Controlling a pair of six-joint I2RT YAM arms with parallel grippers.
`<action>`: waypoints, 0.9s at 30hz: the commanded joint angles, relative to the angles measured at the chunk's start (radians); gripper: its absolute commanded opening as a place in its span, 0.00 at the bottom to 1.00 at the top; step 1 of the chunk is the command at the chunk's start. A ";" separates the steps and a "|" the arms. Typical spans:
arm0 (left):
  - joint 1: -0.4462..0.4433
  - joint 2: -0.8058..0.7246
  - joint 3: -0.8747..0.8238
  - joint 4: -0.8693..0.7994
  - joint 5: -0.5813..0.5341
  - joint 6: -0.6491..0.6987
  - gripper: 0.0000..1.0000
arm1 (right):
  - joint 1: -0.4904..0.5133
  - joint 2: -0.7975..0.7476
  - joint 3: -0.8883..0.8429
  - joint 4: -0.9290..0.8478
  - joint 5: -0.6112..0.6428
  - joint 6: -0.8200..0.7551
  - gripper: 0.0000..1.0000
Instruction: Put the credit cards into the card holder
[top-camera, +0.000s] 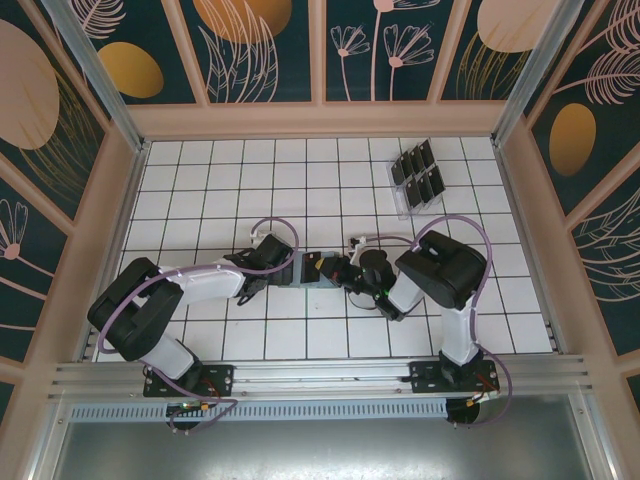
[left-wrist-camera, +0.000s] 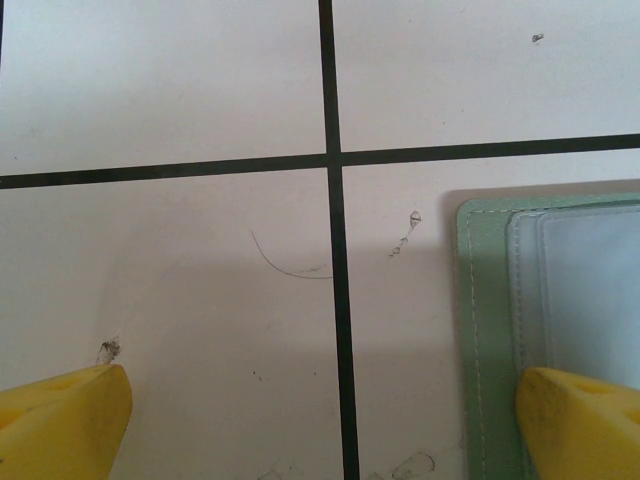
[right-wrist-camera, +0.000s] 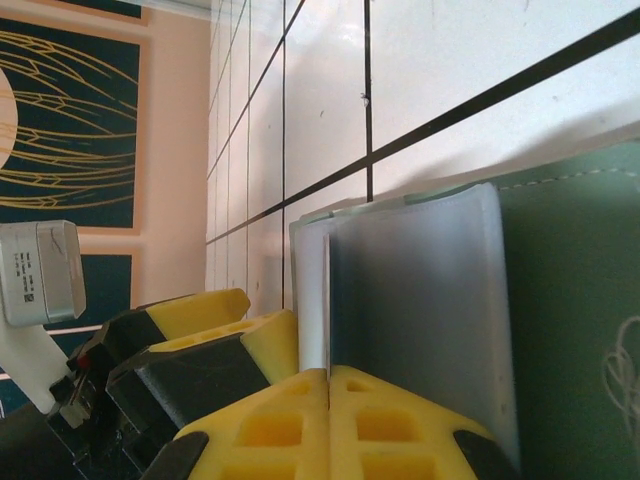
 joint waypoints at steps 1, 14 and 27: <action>0.000 0.018 -0.033 -0.062 -0.004 0.002 0.99 | -0.003 0.023 0.017 0.054 -0.009 0.010 0.00; 0.000 0.020 -0.034 -0.059 -0.002 0.001 0.98 | 0.008 0.054 0.037 0.056 -0.014 0.019 0.00; 0.001 0.011 -0.034 -0.059 -0.001 0.000 0.98 | 0.015 0.033 0.058 -0.018 -0.024 0.005 0.03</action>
